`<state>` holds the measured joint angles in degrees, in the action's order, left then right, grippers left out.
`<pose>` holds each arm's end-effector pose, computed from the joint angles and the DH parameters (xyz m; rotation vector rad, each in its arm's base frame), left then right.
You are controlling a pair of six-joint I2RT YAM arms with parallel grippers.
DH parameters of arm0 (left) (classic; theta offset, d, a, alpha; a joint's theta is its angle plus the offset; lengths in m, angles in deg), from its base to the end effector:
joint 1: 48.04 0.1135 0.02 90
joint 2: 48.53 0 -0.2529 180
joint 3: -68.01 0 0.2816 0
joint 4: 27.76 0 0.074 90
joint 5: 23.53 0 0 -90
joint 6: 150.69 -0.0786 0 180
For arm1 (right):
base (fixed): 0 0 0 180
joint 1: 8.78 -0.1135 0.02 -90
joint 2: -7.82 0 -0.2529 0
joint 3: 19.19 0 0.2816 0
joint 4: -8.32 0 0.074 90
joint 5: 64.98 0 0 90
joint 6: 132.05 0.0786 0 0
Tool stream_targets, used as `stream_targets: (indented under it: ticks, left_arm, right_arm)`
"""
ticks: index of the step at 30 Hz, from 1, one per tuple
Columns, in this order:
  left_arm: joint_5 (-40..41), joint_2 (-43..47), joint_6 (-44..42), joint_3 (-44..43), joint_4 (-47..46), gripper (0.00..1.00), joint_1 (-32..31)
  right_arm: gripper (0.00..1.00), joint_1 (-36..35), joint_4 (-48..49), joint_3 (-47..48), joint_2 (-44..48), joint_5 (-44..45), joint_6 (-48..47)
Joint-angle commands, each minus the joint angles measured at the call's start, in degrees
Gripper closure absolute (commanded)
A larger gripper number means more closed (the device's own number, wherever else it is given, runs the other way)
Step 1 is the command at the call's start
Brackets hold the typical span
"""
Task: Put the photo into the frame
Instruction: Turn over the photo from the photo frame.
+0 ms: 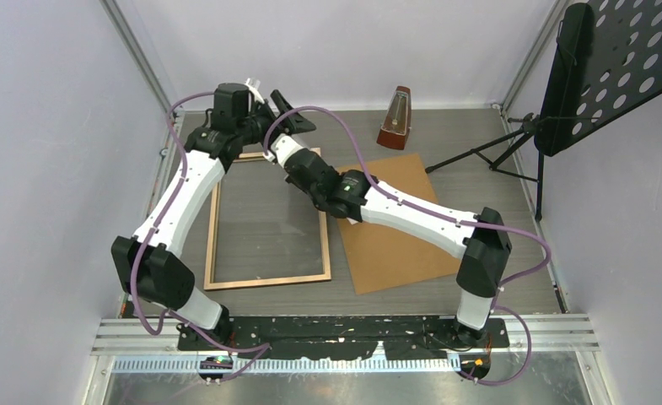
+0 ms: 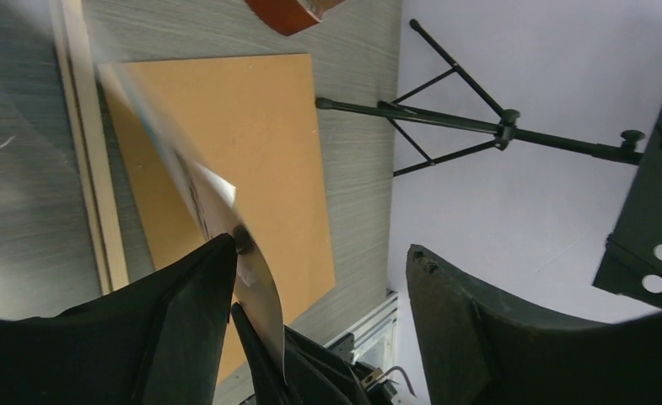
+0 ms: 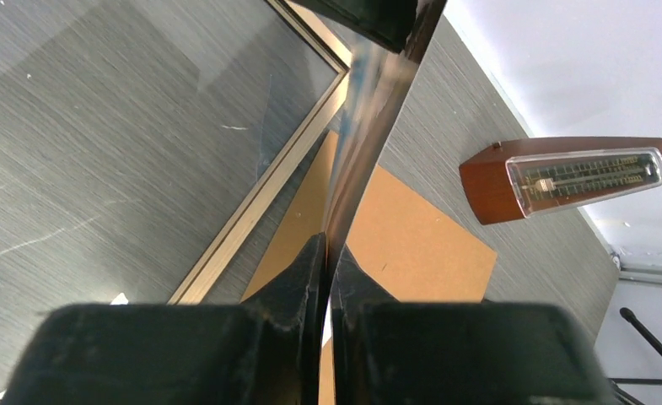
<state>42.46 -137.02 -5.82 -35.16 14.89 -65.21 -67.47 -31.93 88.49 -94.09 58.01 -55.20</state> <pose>0.3866 -0.1529 0.3693 -0.4491 2.1947 -1.1678 0.2796 0.3774 0.3101 -0.9411 1.8421 -0.1417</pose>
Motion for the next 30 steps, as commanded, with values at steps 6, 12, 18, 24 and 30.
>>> stream_targets:
  ticks: [6, 12, 18, 24, 30]
  left_arm:
    - [-0.88, 2.41, -0.3, 7.05, -6.17, 0.48, 0.81]
    - [-2.04, 2.2, 0.88, 8.25, -8.24, 0.6, 0.82]
    - [-3.03, 2.13, 1.84, 8.55, -9.35, 0.76, 0.82]
    - [-3.97, 1.8, 2.73, 9.58, -10.86, 0.96, 0.82]
    - [-4.95, 2.11, 2.72, 11.09, -12.09, 1.0, 1.38]
  right_arm:
    - [0.89, -0.72, 2.61, 3.68, -0.44, 3.58, -0.33]
    - [0.89, -0.79, 2.56, 3.67, -0.21, 3.79, -0.63]
    - [0.88, -0.78, 2.57, 3.64, 0.03, 3.71, -0.78]
    - [0.8, -0.76, 2.45, 3.87, 0.04, 3.5, -0.43]
    - [0.6, -0.78, 1.59, 4.28, 0.41, 2.42, 0.69]
